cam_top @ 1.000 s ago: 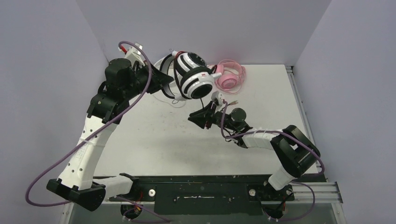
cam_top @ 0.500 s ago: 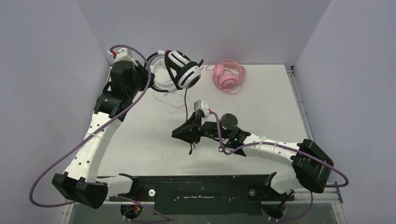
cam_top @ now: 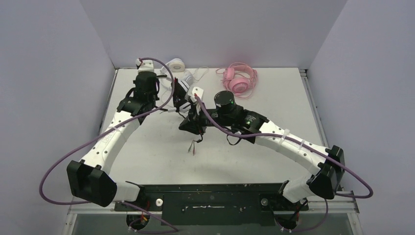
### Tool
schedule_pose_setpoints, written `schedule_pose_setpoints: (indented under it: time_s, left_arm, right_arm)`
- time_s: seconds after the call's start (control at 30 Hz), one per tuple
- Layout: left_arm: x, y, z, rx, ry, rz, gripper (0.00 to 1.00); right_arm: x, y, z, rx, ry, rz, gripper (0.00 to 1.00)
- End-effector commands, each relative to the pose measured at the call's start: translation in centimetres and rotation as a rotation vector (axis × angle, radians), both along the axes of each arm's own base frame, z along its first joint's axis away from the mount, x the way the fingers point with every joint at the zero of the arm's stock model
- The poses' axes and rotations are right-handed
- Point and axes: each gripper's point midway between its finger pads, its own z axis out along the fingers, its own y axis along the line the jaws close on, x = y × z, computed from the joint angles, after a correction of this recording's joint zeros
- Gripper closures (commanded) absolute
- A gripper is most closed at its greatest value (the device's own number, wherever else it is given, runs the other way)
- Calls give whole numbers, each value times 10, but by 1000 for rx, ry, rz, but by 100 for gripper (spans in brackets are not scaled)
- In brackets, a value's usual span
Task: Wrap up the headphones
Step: Wrap the headphones cable around the headphones.
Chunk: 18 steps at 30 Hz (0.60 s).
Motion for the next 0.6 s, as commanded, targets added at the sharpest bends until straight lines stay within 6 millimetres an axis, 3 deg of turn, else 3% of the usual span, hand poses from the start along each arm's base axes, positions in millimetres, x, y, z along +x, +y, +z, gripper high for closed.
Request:
schedule_pose_setpoints:
  time_s: [0.0,0.2,0.43,0.57]
  left_arm:
    - [11,-7,34,117,-127,-45,100]
    - [-4,-29,10,306,-22,-181,100]
    - [-21,-51,-12,330,56,-331,100]
    - [-36,-79,-22,234,97,-480,100]
  right_arm:
    - [36,-24,-10,-187,-66,-91,91]
    - [103,-60,-26,-373,-79,-280,93]
    - [147,-80,-33,-477,-164,-448,93]
    - [166,-87,-40,-465,-165,-504,86]
